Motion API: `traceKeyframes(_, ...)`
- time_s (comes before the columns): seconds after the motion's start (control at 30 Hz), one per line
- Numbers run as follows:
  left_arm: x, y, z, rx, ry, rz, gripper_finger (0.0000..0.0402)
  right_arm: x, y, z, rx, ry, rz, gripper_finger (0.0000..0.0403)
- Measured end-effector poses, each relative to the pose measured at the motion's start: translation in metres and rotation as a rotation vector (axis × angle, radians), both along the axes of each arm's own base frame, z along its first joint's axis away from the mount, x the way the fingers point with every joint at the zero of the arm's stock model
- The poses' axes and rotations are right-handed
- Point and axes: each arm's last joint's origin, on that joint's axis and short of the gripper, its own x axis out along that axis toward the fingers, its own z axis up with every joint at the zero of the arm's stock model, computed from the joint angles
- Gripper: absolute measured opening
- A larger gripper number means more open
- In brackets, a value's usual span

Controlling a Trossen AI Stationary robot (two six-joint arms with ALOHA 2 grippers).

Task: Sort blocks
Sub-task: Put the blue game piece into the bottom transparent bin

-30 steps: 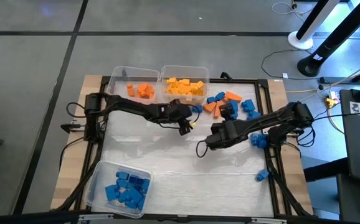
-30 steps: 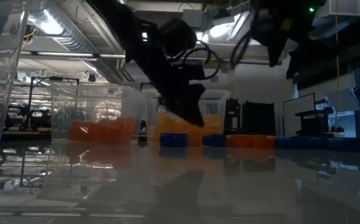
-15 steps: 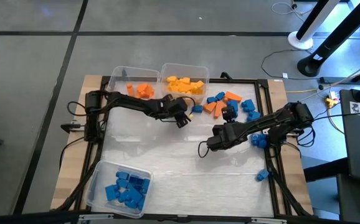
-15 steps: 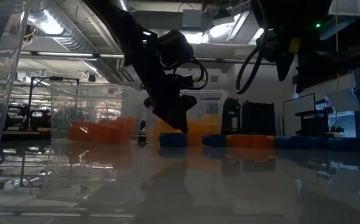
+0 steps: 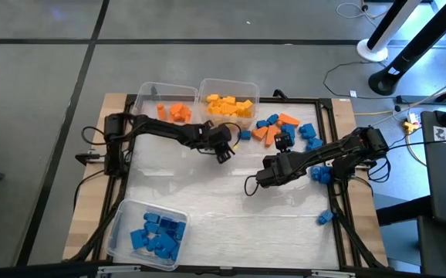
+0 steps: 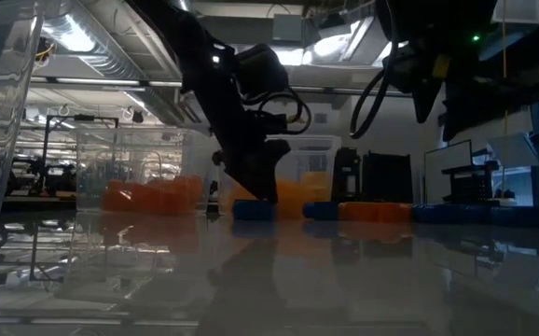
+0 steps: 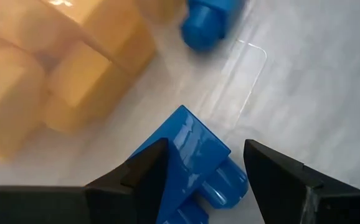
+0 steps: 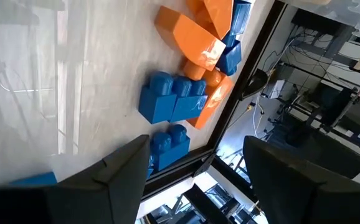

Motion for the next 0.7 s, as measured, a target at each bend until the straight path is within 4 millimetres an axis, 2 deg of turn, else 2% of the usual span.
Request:
traceKeyframes(0.43,0.004,-0.061,0.004,-0.007,0.027,-0.214,0.0198,0.0,0.0,0.0,0.017,0.005,-0.005,0.0259)
traceKeyframes(0.57,0.003,-0.067,0.017,-0.016,0.004,-0.261,0.0198,0.0,0.0,0.0,0.019,0.0,-0.005,0.0259)
traceKeyframes(0.7,0.007,-0.06,0.032,0.035,-0.033,-0.287,0.0198,0.001,0.001,-0.001,0.02,-0.005,-0.005,0.0259)
